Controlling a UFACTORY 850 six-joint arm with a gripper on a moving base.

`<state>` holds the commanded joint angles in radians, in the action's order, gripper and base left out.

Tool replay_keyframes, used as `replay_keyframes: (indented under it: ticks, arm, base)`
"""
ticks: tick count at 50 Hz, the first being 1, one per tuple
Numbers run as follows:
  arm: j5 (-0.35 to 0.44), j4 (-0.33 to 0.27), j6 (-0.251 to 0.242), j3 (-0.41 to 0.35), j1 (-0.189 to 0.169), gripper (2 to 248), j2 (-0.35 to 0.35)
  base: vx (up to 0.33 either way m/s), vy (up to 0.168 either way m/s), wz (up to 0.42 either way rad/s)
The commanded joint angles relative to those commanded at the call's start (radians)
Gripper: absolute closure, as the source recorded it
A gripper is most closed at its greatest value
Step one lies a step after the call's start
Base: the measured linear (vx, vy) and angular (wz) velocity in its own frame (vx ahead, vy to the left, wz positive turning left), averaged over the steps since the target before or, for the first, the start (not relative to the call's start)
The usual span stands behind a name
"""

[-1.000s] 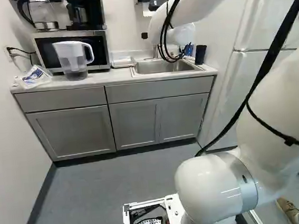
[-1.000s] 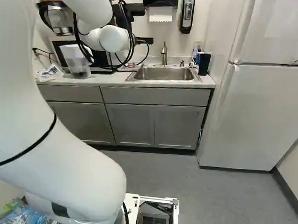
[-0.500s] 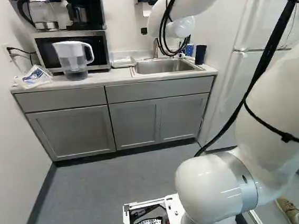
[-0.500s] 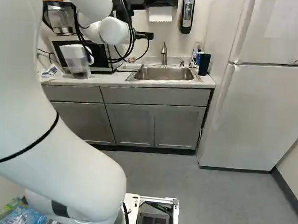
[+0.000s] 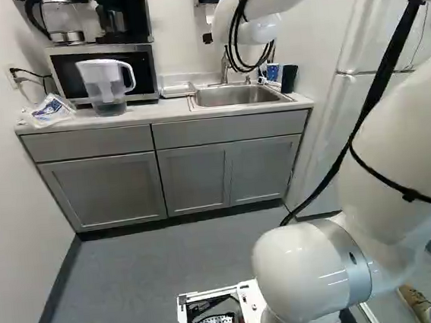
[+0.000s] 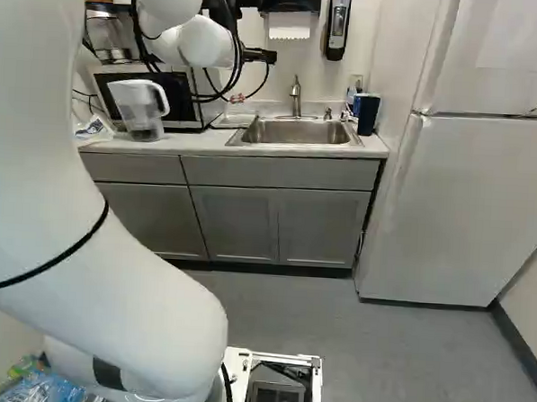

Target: Rinse the cup and place it in the tray

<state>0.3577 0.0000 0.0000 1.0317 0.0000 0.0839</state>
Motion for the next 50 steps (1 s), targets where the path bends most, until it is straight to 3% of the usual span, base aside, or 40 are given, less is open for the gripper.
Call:
replay_keyframes:
  ticks: [32, 50]
  arm:
    - [-0.031, 0.000, 0.000, 0.077, 0.000, 3, -0.012]
    - [-0.031, 0.000, 0.000, 0.077, 0.000, 3, -0.012]
  base:
    - [0.000, 0.000, 0.000]
    - [0.000, 0.000, 0.000]
